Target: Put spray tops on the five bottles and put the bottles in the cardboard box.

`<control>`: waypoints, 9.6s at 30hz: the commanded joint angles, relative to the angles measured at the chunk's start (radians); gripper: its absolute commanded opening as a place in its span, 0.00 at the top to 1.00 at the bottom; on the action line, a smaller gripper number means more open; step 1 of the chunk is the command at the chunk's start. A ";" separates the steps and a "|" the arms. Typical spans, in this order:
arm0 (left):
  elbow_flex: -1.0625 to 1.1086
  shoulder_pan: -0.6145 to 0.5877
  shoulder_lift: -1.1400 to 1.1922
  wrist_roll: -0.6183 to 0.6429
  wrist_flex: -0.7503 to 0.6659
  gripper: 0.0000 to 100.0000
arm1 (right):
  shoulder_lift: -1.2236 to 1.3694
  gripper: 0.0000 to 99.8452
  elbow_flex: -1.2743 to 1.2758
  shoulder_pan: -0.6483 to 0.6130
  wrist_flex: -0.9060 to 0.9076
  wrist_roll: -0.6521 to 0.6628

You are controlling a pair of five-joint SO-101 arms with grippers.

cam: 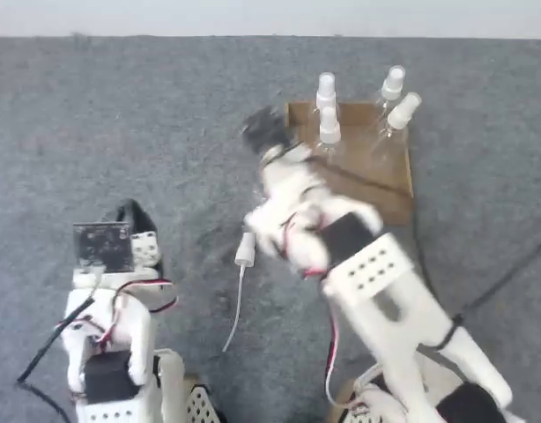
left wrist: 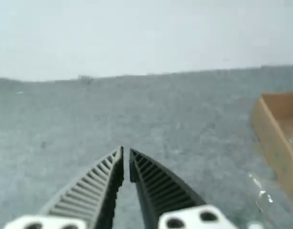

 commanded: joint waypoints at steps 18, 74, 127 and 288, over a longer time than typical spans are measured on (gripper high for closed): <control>-0.140 -0.037 0.313 -0.006 -0.038 0.99 | 0.314 0.78 0.080 -0.091 -0.206 -0.081; -0.441 0.276 0.953 0.068 0.021 0.91 | -0.282 0.99 -0.109 0.348 0.611 0.385; -0.538 0.382 1.445 0.091 -0.051 0.99 | 0.483 0.75 -0.140 1.303 0.143 0.795; -0.691 0.252 0.680 0.376 -0.144 0.99 | -0.203 0.99 0.571 -0.217 -0.704 0.091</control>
